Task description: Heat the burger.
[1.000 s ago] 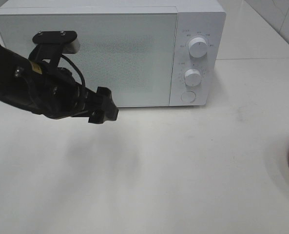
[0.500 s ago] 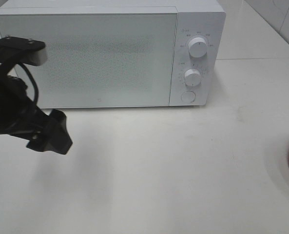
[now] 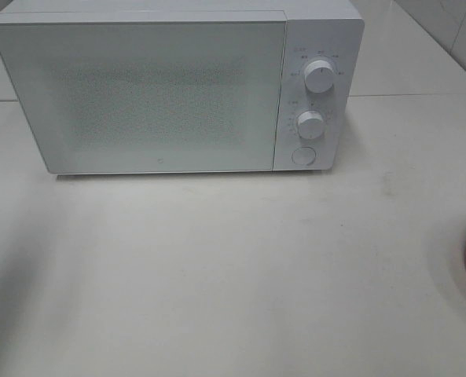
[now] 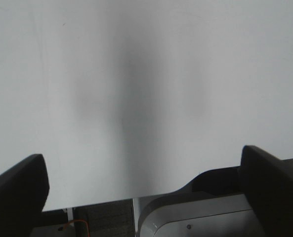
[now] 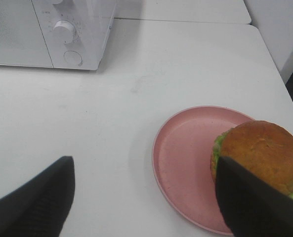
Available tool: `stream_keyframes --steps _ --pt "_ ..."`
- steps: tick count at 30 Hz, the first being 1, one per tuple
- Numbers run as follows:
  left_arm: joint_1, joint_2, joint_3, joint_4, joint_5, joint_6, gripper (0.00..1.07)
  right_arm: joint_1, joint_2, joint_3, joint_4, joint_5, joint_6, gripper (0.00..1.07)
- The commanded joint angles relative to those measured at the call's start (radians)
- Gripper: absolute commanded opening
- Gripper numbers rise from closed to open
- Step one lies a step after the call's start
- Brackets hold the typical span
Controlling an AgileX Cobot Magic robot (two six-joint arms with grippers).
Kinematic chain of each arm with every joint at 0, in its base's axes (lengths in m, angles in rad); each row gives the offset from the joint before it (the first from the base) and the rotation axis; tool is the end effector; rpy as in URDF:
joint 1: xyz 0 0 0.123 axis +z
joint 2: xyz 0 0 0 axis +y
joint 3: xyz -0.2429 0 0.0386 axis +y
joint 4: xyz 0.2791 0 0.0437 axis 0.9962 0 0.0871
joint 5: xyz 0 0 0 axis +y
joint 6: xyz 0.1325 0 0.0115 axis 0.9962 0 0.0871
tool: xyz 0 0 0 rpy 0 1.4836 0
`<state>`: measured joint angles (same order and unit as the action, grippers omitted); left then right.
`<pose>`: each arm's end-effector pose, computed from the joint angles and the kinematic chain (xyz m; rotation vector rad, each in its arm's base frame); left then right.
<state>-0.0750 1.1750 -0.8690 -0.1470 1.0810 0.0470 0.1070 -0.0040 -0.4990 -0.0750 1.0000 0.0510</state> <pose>0.2551 -0.0364 0.1927 0.1009 2.8642 -0.2051 0.1025 0.0026 0.2807 -0.0545 1.9777 0.0139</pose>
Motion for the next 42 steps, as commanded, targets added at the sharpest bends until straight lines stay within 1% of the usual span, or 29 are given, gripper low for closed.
stream_keyframes --steps 1,2,3,4,6,7,8,10,11,12,13,14,15,17,19,20,22,24,25,28,29,31,33,34,36,37,38,40,42 --pt "0.039 -0.042 0.002 -0.001 0.052 -0.009 0.99 -0.006 -0.029 0.002 -0.003 -0.005 -0.012 0.76" --pt "0.062 -0.08 0.002 0.006 0.079 -0.009 0.99 -0.006 -0.029 0.002 -0.003 -0.005 -0.012 0.76" --pt "0.062 -0.08 0.002 0.006 0.079 -0.009 0.99 -0.006 -0.029 0.002 -0.003 -0.005 -0.012 0.76" --pt "0.075 -0.124 0.003 0.014 0.092 -0.01 0.99 -0.006 -0.029 0.002 -0.003 -0.005 -0.012 0.76" --pt "0.077 -0.148 0.008 0.017 0.099 -0.01 0.99 -0.006 -0.029 0.002 -0.003 -0.005 -0.012 0.76" --pt "0.079 -0.193 0.027 0.021 0.103 -0.01 0.99 -0.006 -0.029 0.002 -0.003 -0.005 -0.012 0.76" --pt "0.079 -0.193 0.027 0.021 0.103 -0.01 0.99 -0.006 -0.029 0.002 -0.003 -0.005 -0.012 0.76" --pt "0.079 -0.267 0.081 0.025 0.102 -0.01 0.99 -0.006 -0.029 0.002 -0.003 -0.005 -0.012 0.76" --pt "0.079 -0.267 0.081 0.025 0.102 -0.01 0.99 -0.006 -0.029 0.002 -0.003 -0.005 -0.012 0.76" --pt "0.079 -0.317 0.126 0.033 0.101 -0.01 0.99 -0.006 -0.029 0.002 -0.003 -0.005 -0.012 0.76" --pt "0.079 -0.341 0.148 0.04 0.101 -0.01 0.99 -0.006 -0.029 0.002 -0.003 -0.005 -0.012 0.76" --pt "0.079 -0.341 0.148 0.04 0.101 -0.01 0.99 -0.006 -0.029 0.002 -0.003 -0.005 -0.012 0.76" --pt "0.079 -0.387 0.183 0.043 0.101 -0.01 0.99 -0.006 -0.029 0.002 -0.003 -0.005 -0.012 0.76" --pt "0.079 -0.414 0.199 0.043 0.101 -0.01 0.99 -0.006 -0.029 0.002 -0.003 -0.005 -0.012 0.76" --pt "0.079 -0.491 0.233 0.044 0.097 -0.01 0.99 -0.006 -0.029 0.002 -0.003 -0.005 -0.012 0.76" --pt "0.079 -0.491 0.233 0.044 0.097 -0.01 0.99 -0.006 -0.029 0.002 -0.003 -0.005 -0.012 0.76" --pt "0.079 -0.608 0.274 0.045 0.097 -0.01 0.99 -0.006 -0.029 0.002 -0.003 -0.005 -0.012 0.76" --pt "0.079 -0.633 0.282 0.047 0.097 -0.01 0.99 -0.006 -0.029 0.002 -0.003 -0.005 -0.012 0.76" --pt "0.079 -0.695 0.298 0.051 0.091 -0.01 0.99 -0.006 -0.029 0.002 -0.003 -0.005 -0.012 0.76" --pt "0.079 -0.718 0.305 0.051 0.081 -0.01 0.99 -0.006 -0.029 0.002 -0.003 -0.005 -0.012 0.76" --pt "0.079 -0.776 0.313 0.051 0.054 -0.01 0.99 -0.006 -0.029 0.002 -0.003 -0.005 -0.012 0.76" --pt "0.079 -0.804 0.317 0.055 0.036 -0.01 0.99 -0.006 -0.029 0.002 -0.003 -0.005 -0.012 0.76" --pt "0.079 -0.882 0.348 0.07 -0.012 -0.01 0.99 -0.006 -0.029 0.002 -0.003 -0.005 -0.012 0.76" --pt "0.079 -0.882 0.348 0.07 -0.012 -0.01 0.99 -0.006 -0.029 0.002 -0.003 -0.005 -0.012 0.76" --pt "0.079 -0.953 0.348 0.071 -0.01 -0.01 0.99 -0.006 -0.029 0.002 -0.003 -0.005 -0.012 0.76" --pt "0.079 -0.953 0.348 0.071 -0.01 -0.01 0.99 -0.006 -0.029 0.002 -0.003 -0.005 -0.012 0.76" --pt "0.079 -0.998 0.348 0.072 -0.01 -0.01 0.99 -0.006 -0.029 0.002 -0.003 -0.005 -0.012 0.76" --pt "0.079 -1.019 0.348 0.072 -0.01 -0.01 0.99 -0.006 -0.029 0.002 -0.003 -0.005 -0.012 0.76" --pt "0.079 -1.076 0.348 0.068 -0.01 -0.01 0.99 -0.006 -0.029 0.002 -0.003 -0.005 -0.012 0.76"
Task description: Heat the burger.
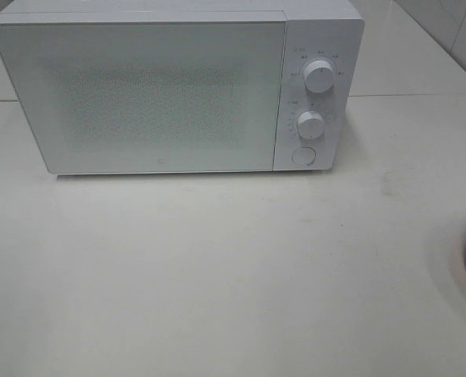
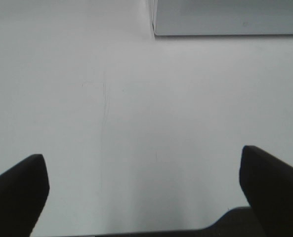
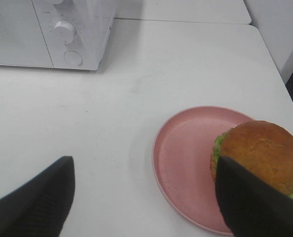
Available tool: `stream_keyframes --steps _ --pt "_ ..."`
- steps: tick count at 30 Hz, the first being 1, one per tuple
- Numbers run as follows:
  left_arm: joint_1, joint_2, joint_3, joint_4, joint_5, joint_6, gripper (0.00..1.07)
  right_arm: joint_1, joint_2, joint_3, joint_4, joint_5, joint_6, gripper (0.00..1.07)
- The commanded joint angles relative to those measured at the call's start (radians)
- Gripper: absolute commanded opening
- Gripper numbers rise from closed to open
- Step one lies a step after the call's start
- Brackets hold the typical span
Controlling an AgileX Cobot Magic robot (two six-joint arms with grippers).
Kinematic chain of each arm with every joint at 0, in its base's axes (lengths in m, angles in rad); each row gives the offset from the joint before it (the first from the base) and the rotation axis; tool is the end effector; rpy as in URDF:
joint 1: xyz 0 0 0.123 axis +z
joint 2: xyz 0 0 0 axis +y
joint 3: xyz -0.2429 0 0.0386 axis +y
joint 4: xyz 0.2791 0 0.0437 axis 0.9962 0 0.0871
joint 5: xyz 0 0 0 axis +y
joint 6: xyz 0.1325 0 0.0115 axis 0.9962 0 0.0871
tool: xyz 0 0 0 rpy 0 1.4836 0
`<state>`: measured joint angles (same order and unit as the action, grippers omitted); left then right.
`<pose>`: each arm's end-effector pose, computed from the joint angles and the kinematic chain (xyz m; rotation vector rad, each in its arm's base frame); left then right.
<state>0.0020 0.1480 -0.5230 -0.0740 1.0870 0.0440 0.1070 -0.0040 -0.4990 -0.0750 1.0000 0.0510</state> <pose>0.1168 -0.0085 0.2623 0.0451 2.1932 -0.0654 0.1025 0.0026 0.2807 -0.0545 1.9777 0.0139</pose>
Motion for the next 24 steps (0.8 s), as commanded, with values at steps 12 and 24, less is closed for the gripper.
stream_keyframes --steps 12,24 --pt "0.002 -0.177 0.002 -0.035 -0.016 -0.004 0.99 -0.006 -0.029 0.002 -0.003 -0.005 -0.012 0.76" --pt "0.002 -0.172 0.002 -0.035 -0.016 -0.004 0.99 -0.006 -0.029 0.002 -0.003 -0.005 -0.012 0.76"
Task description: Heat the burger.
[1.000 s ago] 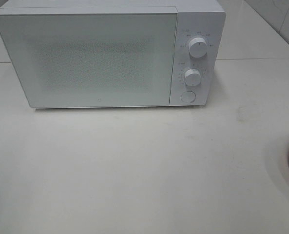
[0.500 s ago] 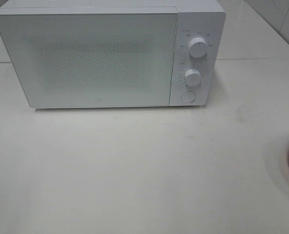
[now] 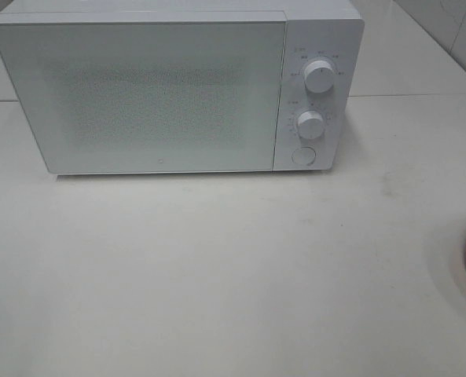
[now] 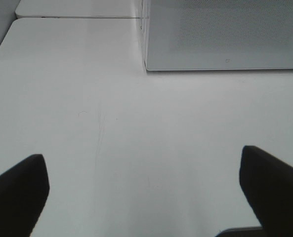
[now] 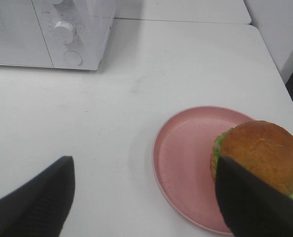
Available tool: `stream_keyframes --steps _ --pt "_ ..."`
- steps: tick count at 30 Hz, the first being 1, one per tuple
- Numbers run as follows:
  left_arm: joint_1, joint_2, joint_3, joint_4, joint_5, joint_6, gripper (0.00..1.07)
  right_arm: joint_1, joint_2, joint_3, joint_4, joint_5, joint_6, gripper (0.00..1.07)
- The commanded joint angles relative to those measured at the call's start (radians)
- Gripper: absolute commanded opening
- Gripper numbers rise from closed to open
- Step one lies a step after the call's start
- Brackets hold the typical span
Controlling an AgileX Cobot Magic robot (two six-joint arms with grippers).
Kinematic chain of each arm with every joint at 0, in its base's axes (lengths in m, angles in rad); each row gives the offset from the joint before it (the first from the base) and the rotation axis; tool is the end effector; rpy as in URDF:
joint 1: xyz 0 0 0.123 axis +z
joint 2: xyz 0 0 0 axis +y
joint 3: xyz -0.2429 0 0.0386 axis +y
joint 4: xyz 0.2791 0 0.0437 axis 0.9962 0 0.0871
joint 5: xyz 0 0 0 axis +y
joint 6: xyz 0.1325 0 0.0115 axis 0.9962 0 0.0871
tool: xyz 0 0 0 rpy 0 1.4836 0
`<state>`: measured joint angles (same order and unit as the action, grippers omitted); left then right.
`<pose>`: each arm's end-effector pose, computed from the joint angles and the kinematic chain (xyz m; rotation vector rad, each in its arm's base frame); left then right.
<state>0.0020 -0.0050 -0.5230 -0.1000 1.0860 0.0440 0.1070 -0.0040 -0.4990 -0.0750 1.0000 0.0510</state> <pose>0.0942 -0.0116 0.2788 0.0506 2.0381 -0.0906 0.1025 0.0026 0.2807 -0.0545 1.9777 0.0139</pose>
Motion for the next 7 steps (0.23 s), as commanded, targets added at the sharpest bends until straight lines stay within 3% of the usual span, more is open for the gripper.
stream_keyframes --steps 1,7 --pt "0.002 -0.016 0.002 -0.009 -0.015 -0.004 0.99 -0.006 -0.029 0.002 -0.003 -0.005 -0.012 0.76" --pt "0.002 -0.015 0.002 -0.009 -0.015 -0.004 0.99 -0.006 -0.029 0.002 -0.003 -0.005 -0.012 0.76"
